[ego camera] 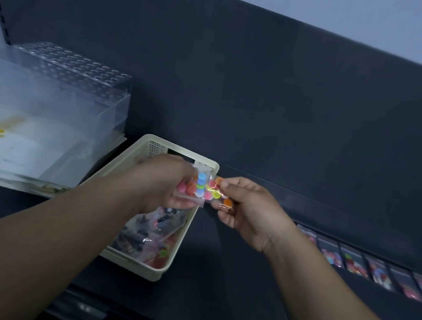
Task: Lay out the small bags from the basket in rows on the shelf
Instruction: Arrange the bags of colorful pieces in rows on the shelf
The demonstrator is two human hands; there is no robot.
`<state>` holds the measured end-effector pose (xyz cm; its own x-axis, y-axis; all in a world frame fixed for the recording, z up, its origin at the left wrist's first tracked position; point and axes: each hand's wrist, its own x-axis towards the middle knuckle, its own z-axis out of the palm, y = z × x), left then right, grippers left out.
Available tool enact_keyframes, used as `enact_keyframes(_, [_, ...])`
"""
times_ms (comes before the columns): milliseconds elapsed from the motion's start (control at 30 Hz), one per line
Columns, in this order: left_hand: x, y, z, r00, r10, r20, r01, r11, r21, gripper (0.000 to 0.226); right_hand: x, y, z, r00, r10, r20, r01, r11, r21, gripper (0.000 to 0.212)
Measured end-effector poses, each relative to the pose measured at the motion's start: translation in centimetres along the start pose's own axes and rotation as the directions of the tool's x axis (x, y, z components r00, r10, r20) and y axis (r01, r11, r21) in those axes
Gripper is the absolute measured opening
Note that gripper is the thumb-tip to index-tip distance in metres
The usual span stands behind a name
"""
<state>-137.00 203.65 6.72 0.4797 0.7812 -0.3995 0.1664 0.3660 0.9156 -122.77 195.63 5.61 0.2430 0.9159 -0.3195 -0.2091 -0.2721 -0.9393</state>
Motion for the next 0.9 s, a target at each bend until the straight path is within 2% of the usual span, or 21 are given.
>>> enact_keyframes(100, [-0.4, -0.5, 2.4, 0.996, 0.022, 0.091, -0.023, 1.0, 0.013, 0.022, -0.9, 0.0, -2.0, 0.999, -0.015, -0.035, 0.016, 1.0, 0.01, 0.008])
enact_keyframes(300, [-0.8, -1.3, 7.0, 0.989, 0.146, -0.024, -0.137, 0.964, 0.226, 0.019, -3.0, 0.6, -6.7, 1.0, 0.019, -0.02, -0.02, 1.0, -0.007, 0.014])
enact_keyframes(400, [-0.7, -2.3, 8.9, 0.985, 0.158, -0.075, -0.141, 0.97, 0.199, 0.02, -3.3, 1.8, -9.1, 0.997, 0.032, -0.069, -0.035, 0.998, -0.049, 0.014])
enact_keyframes(500, [-0.9, -3.8, 10.0, 0.977, 0.156, -0.148, -0.128, 0.975, 0.181, 0.019, -3.1, 3.7, -11.7, 0.975, 0.014, -0.223, -0.059, 0.979, -0.197, 0.015])
enact_keyframes(567, [-1.1, -4.8, 10.6, 0.976, 0.129, -0.176, -0.103, 0.983, 0.151, 0.018, -3.0, 5.1, -12.9, 0.953, 0.072, -0.294, -0.137, 0.968, -0.209, 0.016])
enact_keyframes(667, [-1.5, -6.0, 11.6, 0.979, 0.046, -0.197, -0.035, 0.998, 0.057, 0.013, -3.1, 6.6, -13.8, 0.95, 0.195, -0.245, -0.23, 0.966, -0.122, 0.011])
enact_keyframes(700, [-1.6, -6.2, 12.0, 0.978, 0.025, -0.208, -0.015, 0.999, 0.049, 0.013, -3.3, 6.9, -13.9, 0.954, 0.198, -0.224, -0.235, 0.96, -0.152, 0.009])
enact_keyframes(733, [-1.7, -6.3, 12.3, 0.975, 0.012, -0.222, -0.001, 0.999, 0.051, 0.012, -3.4, 7.1, -14.3, 0.966, 0.142, -0.217, -0.206, 0.928, -0.309, 0.01])
enact_keyframes(767, [-1.7, -6.5, 12.5, 0.972, 0.005, -0.235, 0.008, 0.998, 0.054, 0.012, -3.5, 7.2, -14.8, 0.979, 0.031, -0.202, -0.144, 0.807, -0.572, 0.01])
enact_keyframes(800, [-1.8, -6.6, 12.7, 0.97, -0.001, -0.242, 0.014, 0.998, 0.053, 0.012, -3.8, 7.2, -15.3, 0.982, -0.102, -0.159, -0.069, 0.589, -0.805, 0.013])
enact_keyframes(833, [-1.8, -6.6, 12.9, 0.97, -0.005, -0.243, 0.019, 0.998, 0.053, 0.011, -4.0, 7.3, -15.7, 0.969, -0.231, -0.083, 0.016, 0.396, -0.918, 0.012])
enact_keyframes(867, [-1.9, -6.7, 13.0, 0.971, -0.008, -0.24, 0.023, 0.998, 0.06, 0.011, -4.3, 7.3, -16.0, 0.951, -0.31, 0.008, 0.106, 0.301, -0.948, 0.012])
enact_keyframes(900, [-1.9, -6.6, 13.0, 0.972, -0.01, -0.235, 0.027, 0.997, 0.071, 0.01, -4.4, 7.6, -16.2, 0.933, -0.345, 0.101, 0.201, 0.266, -0.943, 0.013])
